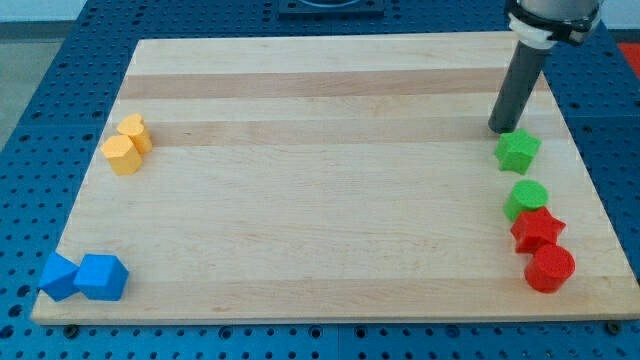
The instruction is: Move the green star to the top of the green circle
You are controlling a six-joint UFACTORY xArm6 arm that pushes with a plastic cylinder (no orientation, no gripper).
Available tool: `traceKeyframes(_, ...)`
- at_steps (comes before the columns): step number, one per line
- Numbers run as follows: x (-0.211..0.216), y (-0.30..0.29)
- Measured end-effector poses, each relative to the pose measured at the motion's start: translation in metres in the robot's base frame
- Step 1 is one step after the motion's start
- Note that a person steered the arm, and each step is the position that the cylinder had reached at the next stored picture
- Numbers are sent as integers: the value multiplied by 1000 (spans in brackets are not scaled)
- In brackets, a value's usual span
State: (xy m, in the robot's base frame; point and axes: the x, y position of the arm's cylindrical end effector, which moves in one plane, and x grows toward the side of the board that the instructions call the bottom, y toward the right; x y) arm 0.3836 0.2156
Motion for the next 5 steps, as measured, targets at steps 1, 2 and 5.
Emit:
traceKeyframes(1, 0, 4)
traceKeyframes(2, 2, 4)
traceKeyframes(5, 22, 4)
